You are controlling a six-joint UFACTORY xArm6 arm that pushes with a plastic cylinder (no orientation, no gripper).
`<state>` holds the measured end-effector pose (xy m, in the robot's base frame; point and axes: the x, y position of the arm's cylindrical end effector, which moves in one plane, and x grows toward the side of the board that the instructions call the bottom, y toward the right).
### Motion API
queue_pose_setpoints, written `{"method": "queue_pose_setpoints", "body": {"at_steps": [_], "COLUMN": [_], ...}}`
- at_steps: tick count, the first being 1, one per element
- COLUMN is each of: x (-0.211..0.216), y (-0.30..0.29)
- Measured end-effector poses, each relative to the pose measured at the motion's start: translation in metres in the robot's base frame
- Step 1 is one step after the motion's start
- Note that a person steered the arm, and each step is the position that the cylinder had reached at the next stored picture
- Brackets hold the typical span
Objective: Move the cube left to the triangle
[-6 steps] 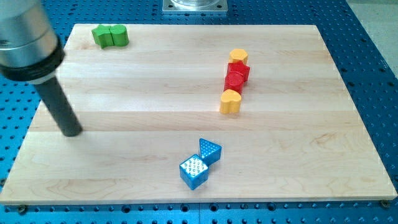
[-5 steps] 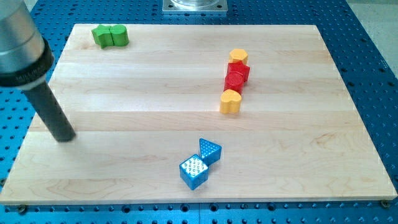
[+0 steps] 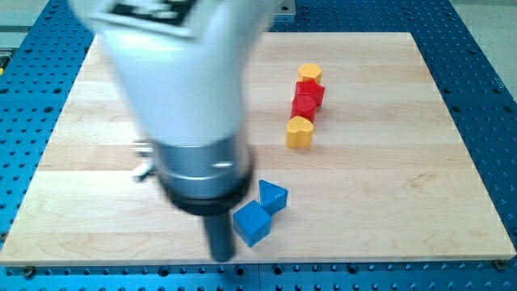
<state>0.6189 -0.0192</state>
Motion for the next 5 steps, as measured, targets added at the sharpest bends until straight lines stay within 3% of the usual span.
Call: {"method": "queue_pose_setpoints", "body": {"at_steps": [1, 4, 5], "x": [-0.003, -0.036, -0.008], "y": [0.051, -0.026, 0.011]}}
